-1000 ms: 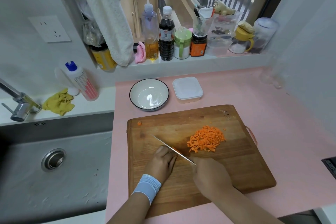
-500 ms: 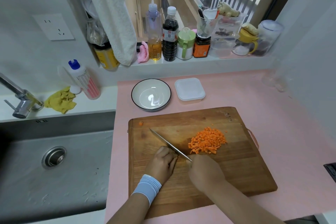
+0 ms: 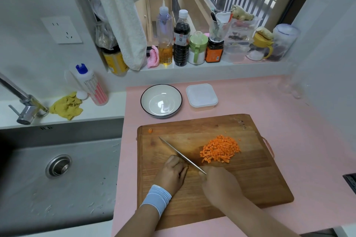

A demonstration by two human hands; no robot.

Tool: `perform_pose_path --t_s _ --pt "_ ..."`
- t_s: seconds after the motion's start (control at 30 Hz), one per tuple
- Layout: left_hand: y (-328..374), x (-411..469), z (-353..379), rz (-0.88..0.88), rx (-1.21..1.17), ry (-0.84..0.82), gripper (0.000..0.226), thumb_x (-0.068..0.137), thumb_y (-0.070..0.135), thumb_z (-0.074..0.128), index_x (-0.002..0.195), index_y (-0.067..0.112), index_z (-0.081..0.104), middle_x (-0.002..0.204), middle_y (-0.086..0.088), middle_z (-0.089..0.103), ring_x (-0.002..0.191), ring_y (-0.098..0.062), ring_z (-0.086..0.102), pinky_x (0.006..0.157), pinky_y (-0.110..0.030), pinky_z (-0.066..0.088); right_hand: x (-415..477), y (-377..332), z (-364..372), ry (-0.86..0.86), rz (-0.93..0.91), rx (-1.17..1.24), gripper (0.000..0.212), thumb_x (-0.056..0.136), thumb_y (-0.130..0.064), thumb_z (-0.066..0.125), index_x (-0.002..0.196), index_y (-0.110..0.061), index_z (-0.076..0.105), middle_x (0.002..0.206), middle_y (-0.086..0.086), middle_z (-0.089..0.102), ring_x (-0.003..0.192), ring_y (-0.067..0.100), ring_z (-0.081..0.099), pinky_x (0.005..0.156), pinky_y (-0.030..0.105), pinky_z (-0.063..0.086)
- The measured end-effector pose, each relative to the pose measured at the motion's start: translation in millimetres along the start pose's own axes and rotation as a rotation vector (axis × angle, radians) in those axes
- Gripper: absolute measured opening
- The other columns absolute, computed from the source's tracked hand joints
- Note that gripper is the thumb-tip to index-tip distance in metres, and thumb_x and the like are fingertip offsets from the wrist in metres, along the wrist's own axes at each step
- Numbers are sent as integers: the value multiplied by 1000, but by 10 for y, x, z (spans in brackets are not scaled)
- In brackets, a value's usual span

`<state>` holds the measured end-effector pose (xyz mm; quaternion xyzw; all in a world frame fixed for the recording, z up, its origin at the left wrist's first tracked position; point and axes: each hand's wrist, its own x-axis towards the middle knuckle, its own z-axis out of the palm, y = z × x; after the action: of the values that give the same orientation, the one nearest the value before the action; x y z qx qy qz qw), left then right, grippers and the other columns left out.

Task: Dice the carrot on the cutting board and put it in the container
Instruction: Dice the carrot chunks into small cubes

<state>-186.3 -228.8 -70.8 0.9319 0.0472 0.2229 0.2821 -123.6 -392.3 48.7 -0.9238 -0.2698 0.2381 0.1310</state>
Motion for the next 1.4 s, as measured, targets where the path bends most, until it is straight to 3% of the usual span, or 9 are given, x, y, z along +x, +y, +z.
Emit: perform_pose_path --t_s 0.1,0.43,0.67,0.87,1.0,1.13,1.4 --pt "4 -2 3 4 -8 1 15 91 17 61 84 10 72 86 0 61 89 -14 55 82 -22 48 -32 26 2 20 29 -46 20 102 -34 45 102 -28 64 97 -3 69 94 20 67 71 29 44" --pt "30 15 -31 2 -40 11 12 90 16 63 84 10 72 86 1 61 88 -12 55 83 -18 47 125 -30 33 -67 85 29 19 99 -27 50 101 -21 68 85 -5 63 80 19 62 65 29 43" --pt "-35 -27 -79 12 -67 -19 6 87 13 66 88 11 72 90 1 62 93 -13 56 88 -15 44 146 -68 23 -58 69 49 20 102 -29 48 99 -21 66 90 0 66 89 24 65 69 31 45" --pt "-61 -39 -92 80 -19 -46 6 89 10 66 88 11 72 88 -1 62 91 -14 56 85 -21 48 128 -80 6 -61 65 56 20 101 -28 48 101 -22 67 86 -4 62 86 22 64 71 32 49" --pt "-65 -33 -79 86 -15 -54 8 90 11 64 89 10 73 89 -1 63 90 -15 58 84 -23 49 54 -108 2 -21 53 17 25 103 -34 44 103 -26 67 95 -3 68 91 21 65 74 32 50" --pt "-60 -29 -91 88 -28 -39 12 92 14 62 88 10 73 89 -1 63 91 -14 57 87 -17 46 -41 -120 44 17 54 -4 20 102 -34 44 100 -30 64 95 -5 68 93 18 65 69 29 40" --pt "-60 -30 -87 85 -49 -34 10 91 12 65 88 10 74 90 -1 65 92 -13 57 91 -13 42 -52 -52 90 -22 108 11 22 102 -34 45 100 -26 65 90 -6 66 91 18 65 72 31 46"
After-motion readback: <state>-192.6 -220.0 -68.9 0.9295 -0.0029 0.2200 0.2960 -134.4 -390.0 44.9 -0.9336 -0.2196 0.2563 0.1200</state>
